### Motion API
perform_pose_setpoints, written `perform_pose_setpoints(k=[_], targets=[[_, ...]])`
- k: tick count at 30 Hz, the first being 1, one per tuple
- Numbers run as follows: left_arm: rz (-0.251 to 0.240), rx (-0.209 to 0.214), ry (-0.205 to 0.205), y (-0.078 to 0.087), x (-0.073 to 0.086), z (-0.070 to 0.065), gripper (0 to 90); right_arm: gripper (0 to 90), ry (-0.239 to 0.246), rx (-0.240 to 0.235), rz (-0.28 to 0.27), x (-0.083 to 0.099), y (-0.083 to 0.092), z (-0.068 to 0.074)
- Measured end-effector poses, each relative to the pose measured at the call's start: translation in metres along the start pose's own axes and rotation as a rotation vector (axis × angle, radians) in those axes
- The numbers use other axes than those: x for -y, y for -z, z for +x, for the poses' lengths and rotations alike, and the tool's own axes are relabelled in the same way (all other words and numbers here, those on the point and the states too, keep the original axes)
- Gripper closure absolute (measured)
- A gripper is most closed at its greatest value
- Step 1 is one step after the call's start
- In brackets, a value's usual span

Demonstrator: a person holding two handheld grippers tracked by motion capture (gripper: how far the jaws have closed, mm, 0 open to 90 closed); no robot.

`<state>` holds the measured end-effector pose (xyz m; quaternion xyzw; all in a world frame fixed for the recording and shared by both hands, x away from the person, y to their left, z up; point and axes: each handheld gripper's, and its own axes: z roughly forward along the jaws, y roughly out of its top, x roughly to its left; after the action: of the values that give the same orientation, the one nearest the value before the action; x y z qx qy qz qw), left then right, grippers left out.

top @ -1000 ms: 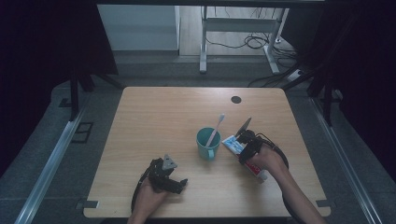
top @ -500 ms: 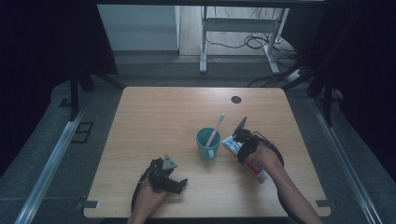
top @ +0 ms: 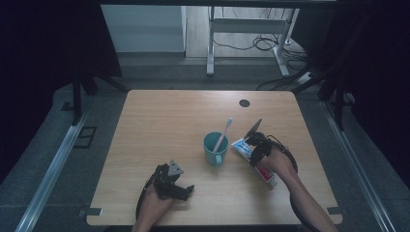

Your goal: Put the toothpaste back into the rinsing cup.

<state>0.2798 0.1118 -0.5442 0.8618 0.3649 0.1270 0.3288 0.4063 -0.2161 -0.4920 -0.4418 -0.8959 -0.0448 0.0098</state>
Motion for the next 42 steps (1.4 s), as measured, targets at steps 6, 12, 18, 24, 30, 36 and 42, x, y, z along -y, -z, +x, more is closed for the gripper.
perform_pose_setpoints(k=[6,12,18,24,30,36,42], targets=[[0.000,0.000,0.000,0.000,0.000,0.000,0.6,70.5,0.018,0.013,-0.043,0.005,0.003,0.002],[0.000,0.000,-0.001,0.000,0.000,0.000,0.6,70.5,0.031,-0.001,-0.081,0.011,0.009,0.002],[0.000,0.000,-0.001,0.000,0.000,0.000,0.6,70.8,0.045,-0.014,-0.128,0.018,0.014,0.002],[0.000,0.000,-0.001,0.000,0.000,0.000,0.6,70.8,0.049,-0.017,-0.174,0.026,0.019,0.001],[0.000,0.000,0.003,0.000,0.000,0.000,0.6,70.9,0.047,-0.032,-0.232,0.034,0.027,0.000],[-0.004,0.000,0.008,0.000,0.000,-0.001,0.6,70.9,0.051,-0.029,-0.298,0.043,0.032,0.000],[-0.004,0.000,0.007,0.000,0.000,0.000,0.6,70.8,0.060,-0.023,-0.359,0.051,0.034,0.001]])
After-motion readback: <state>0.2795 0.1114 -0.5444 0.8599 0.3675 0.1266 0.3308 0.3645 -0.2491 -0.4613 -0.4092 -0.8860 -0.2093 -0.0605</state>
